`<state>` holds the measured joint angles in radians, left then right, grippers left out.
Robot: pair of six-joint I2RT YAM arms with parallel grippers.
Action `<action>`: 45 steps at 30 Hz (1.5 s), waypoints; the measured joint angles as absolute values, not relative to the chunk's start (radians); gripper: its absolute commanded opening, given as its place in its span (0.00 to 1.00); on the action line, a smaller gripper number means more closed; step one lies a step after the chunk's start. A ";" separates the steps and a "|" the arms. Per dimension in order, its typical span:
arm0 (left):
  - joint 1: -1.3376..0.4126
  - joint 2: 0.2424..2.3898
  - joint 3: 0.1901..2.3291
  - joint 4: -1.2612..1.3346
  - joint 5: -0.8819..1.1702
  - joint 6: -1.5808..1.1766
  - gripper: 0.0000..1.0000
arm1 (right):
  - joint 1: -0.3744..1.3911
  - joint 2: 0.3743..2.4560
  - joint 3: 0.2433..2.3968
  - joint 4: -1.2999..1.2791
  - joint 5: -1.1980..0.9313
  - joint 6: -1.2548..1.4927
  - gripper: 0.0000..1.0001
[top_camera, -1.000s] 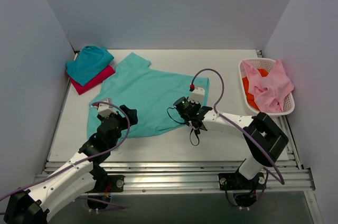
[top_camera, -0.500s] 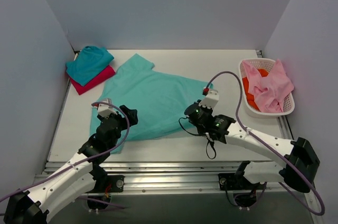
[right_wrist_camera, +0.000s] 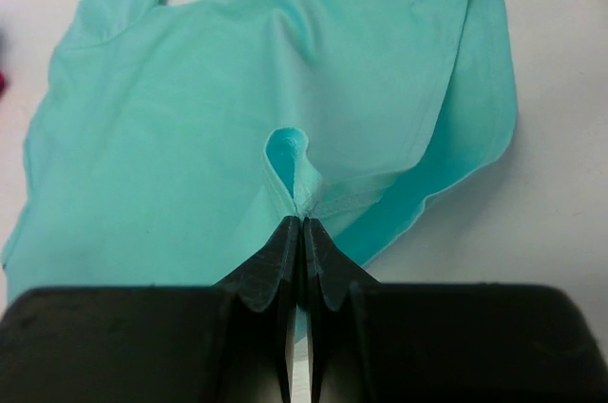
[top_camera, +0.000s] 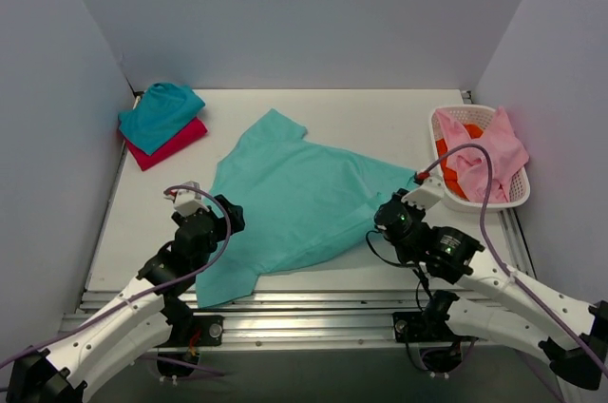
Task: Fold and stack the t-shirts
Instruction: Flatten the tshirt out
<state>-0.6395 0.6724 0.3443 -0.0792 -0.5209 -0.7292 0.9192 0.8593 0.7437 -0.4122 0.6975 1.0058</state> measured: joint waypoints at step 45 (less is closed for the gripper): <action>-0.413 2.174 1.453 0.230 -0.040 -0.554 1.00 | 0.919 0.815 0.644 -0.372 0.757 1.018 0.00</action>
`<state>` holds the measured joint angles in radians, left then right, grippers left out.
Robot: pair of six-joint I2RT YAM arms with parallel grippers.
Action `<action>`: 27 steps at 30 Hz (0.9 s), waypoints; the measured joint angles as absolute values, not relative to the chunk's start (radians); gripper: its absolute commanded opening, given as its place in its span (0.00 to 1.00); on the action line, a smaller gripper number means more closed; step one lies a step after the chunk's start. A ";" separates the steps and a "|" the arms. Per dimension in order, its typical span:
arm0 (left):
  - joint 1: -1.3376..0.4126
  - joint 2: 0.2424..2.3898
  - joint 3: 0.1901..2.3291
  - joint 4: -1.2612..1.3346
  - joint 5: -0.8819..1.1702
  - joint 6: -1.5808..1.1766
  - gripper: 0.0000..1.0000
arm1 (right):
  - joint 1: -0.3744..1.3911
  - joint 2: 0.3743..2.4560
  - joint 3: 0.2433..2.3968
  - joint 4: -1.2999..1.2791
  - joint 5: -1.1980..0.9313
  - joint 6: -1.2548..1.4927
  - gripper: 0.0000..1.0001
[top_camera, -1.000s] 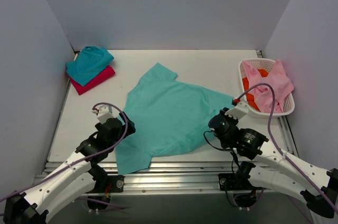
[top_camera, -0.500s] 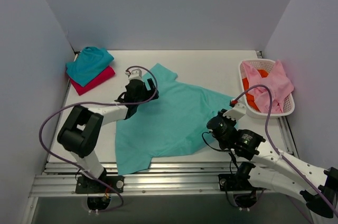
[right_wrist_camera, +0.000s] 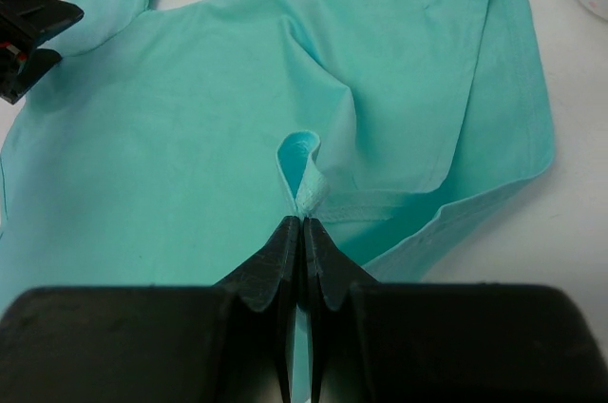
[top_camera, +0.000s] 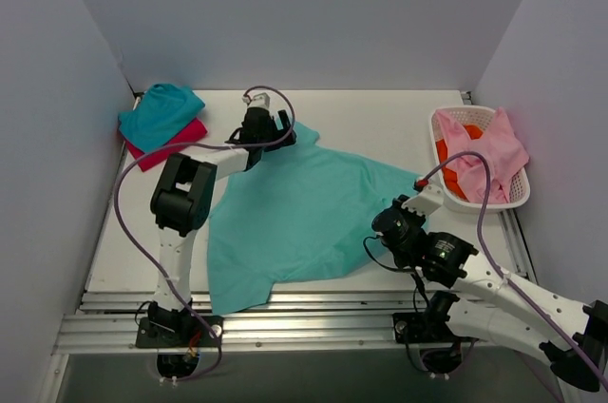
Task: Fold and stack the t-shirts
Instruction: Flatten the tshirt out
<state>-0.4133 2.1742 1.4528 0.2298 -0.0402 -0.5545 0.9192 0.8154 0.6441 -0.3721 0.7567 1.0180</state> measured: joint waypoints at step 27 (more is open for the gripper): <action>-0.144 2.666 2.372 -0.316 0.118 -0.550 1.00 | 0.738 0.968 0.678 -0.226 0.709 0.858 0.00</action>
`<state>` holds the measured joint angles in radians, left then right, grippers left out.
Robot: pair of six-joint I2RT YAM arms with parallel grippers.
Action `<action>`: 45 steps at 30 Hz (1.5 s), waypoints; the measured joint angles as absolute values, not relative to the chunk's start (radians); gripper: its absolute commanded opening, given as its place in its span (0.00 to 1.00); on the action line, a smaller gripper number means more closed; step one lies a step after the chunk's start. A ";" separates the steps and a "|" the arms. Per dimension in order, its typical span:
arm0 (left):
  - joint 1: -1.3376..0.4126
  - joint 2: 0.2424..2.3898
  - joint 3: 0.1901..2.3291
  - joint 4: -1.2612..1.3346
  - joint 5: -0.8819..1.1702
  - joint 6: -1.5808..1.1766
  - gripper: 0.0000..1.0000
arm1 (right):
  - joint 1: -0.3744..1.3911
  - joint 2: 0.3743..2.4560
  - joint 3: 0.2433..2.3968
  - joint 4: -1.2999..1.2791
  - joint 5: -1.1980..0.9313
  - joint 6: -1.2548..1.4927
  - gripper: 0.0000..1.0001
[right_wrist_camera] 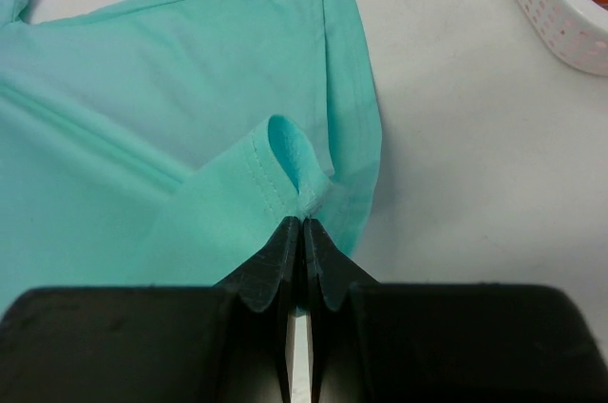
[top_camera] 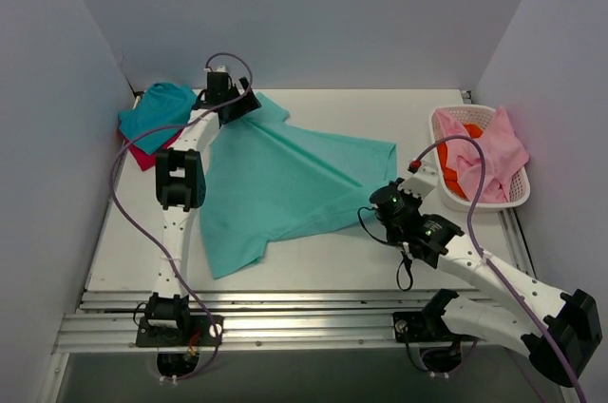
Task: Fold and stack the t-shirts
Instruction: Flatten the tshirt out
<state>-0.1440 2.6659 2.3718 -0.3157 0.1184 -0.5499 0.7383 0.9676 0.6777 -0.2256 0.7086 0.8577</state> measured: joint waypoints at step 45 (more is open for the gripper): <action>-0.173 1.702 1.145 -0.107 0.096 -0.565 1.00 | 0.362 1.671 1.053 0.116 0.369 0.739 0.22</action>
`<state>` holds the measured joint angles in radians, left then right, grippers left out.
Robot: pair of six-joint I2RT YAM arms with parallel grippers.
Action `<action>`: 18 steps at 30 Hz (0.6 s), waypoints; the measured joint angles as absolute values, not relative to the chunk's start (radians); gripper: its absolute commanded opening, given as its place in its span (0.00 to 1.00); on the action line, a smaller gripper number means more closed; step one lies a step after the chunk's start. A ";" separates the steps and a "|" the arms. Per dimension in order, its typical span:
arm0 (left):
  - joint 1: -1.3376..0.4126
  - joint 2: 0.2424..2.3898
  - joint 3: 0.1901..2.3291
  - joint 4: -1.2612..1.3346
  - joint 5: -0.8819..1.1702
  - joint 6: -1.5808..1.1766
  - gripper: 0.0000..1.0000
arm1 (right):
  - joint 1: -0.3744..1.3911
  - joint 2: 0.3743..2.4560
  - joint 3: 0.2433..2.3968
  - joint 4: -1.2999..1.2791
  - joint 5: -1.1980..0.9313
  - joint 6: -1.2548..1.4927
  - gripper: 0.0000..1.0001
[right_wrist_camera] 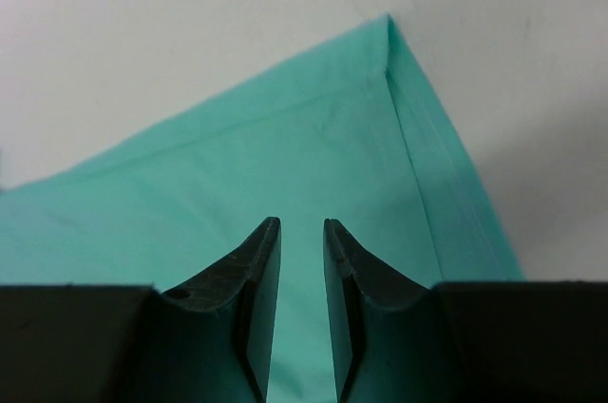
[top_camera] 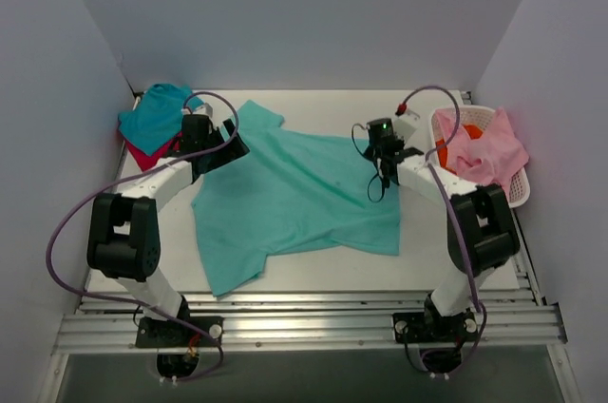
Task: Fold and stack the t-shirts
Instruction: Flatten the tshirt out
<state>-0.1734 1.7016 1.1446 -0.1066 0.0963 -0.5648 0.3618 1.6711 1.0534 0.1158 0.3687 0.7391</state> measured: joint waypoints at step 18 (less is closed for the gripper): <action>-0.173 1.597 1.038 -0.033 0.129 -0.563 1.00 | 0.170 1.950 1.261 0.118 0.402 0.646 0.43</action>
<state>-0.1730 1.5970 1.0382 -0.0326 0.1287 -0.5629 0.1696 1.9499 1.2610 0.1177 0.4023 0.6456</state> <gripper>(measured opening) 0.999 0.437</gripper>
